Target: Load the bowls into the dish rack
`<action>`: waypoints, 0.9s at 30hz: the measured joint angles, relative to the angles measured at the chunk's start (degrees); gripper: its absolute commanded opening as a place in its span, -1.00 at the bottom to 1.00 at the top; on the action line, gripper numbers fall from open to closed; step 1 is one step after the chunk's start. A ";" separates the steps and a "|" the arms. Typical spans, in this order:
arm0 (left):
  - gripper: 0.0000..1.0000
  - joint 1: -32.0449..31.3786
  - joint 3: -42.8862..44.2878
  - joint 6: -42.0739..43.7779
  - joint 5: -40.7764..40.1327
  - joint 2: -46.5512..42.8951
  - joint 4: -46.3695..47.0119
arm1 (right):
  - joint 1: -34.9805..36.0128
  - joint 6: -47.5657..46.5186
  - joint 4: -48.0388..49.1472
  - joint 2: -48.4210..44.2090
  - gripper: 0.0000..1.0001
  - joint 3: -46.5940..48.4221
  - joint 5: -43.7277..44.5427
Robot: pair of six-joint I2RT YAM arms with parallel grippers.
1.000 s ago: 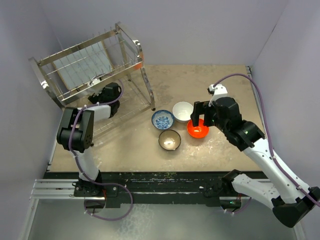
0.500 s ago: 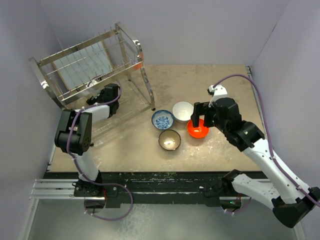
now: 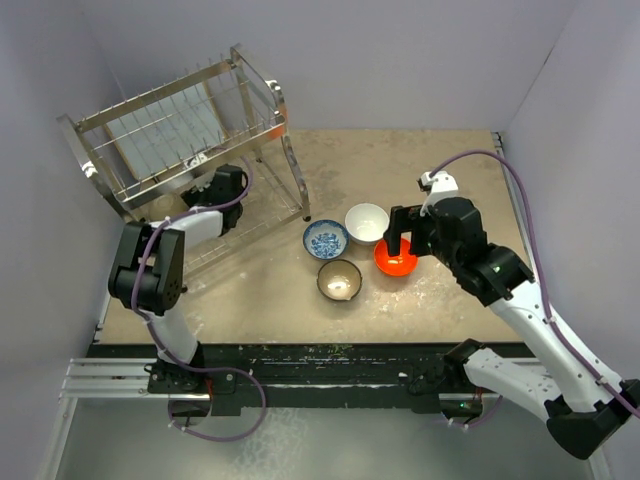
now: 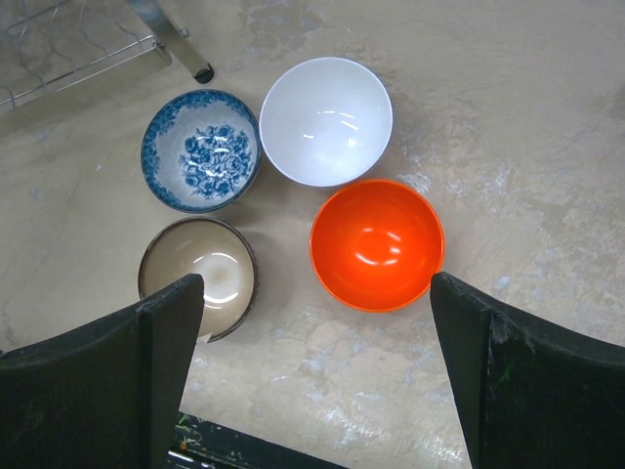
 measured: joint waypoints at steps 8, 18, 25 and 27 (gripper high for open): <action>0.98 -7.04 -0.22 6.67 5.97 -2.71 0.61 | 0.00 0.28 -0.20 -1.31 0.98 0.00 0.02; 0.98 -13.03 -12.13 9.64 11.43 -18.27 2.38 | 0.00 1.31 -1.14 -3.32 0.98 0.00 0.02; 0.98 -17.55 -18.88 9.86 16.33 -27.26 2.14 | 0.00 2.27 -1.88 -3.65 0.98 0.00 0.07; 0.98 -19.67 -20.63 9.77 17.88 -29.11 1.95 | 0.00 2.54 -2.19 -3.65 0.98 0.00 0.17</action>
